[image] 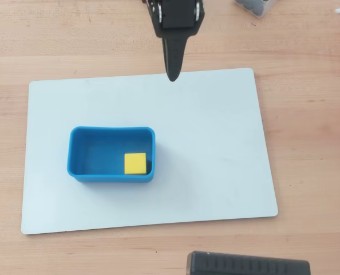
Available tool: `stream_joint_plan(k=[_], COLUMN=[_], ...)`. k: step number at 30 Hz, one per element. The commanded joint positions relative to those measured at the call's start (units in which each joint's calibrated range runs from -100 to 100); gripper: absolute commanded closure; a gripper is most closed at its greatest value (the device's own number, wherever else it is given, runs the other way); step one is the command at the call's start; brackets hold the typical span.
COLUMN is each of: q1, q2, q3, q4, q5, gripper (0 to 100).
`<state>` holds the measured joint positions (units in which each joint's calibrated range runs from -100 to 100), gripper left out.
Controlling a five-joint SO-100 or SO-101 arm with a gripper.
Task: Pick up yellow cube and drop it in the blue rectangular bin
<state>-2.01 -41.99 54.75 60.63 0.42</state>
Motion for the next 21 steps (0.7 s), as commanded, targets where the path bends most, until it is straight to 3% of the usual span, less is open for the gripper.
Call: stream_joint_plan(k=[1, 11, 15, 21], q1=[-0.9, -3.7, -4.0, -3.7], q2=[-11.6, -23.7, -39.1, -43.9], q3=[13.7, 30.4, 37.8, 39.3], q4=[-9.0, -14.5, -12.0, -10.0], q5=[-0.6, -0.4, -0.2, -0.1], gripper=[100, 100, 100, 100])
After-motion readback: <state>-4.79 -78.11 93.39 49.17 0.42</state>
